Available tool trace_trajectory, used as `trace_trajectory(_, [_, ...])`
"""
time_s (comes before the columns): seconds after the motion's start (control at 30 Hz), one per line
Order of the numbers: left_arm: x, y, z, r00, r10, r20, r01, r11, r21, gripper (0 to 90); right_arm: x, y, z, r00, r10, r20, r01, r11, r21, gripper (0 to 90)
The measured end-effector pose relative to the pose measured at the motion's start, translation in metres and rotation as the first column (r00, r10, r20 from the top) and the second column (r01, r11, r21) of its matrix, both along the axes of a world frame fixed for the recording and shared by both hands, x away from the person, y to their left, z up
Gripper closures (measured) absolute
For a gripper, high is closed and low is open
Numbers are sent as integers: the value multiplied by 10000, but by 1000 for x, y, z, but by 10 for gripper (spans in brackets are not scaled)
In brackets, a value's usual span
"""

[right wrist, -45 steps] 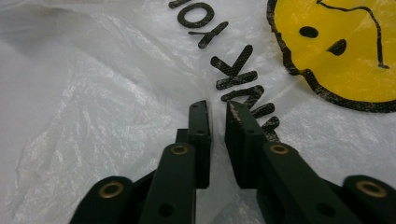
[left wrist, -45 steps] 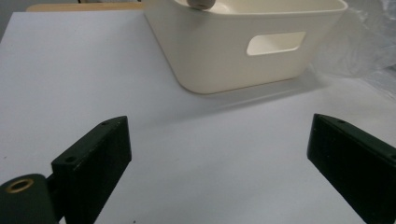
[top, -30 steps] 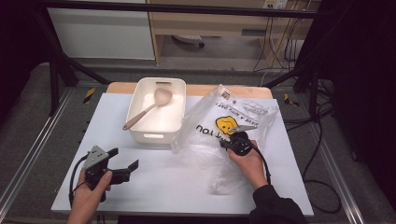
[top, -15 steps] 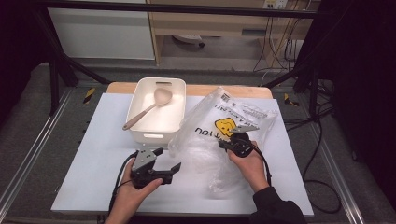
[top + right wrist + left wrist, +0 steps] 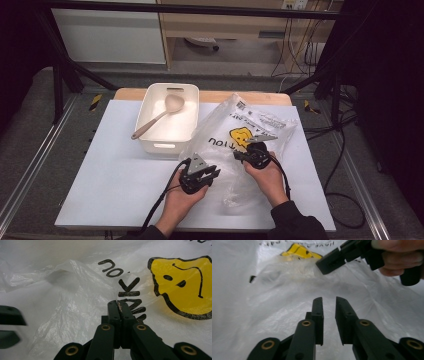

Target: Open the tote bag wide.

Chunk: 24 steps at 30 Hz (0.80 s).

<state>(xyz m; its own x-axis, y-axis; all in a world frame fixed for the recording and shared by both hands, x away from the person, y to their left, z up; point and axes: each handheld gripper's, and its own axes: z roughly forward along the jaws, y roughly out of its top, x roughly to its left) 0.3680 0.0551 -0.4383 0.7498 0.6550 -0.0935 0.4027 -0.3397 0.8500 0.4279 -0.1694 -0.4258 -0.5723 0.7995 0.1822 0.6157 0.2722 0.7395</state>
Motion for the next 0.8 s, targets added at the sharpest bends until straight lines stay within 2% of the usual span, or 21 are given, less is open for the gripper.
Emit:
trace_trajectory(0.2, [17,-14,-13,9980,76,-624,-31,9975,712,900,1,-1,2,9999,58,121,-59,10000,73,900])
trace_trajectory(0.27, [22,-17,-17,9977,86,-673,-9,9936,1129,900,2,-2,4,9999,24,125,-25,9999,123,900])
trace_trajectory(0.33, [25,-18,-21,9963,83,-856,30,9913,1314,900,3,-3,5,9998,-22,183,18,9997,229,900])
trace_trajectory(0.4, [26,-16,-21,9953,69,-964,46,9929,1186,900,5,-4,8,9996,-88,265,78,9992,392,900])
trace_trajectory(0.8, [28,-15,-22,9939,15,-1101,106,9940,1092,900,15,-14,41,9947,-560,860,432,9885,1447,900])
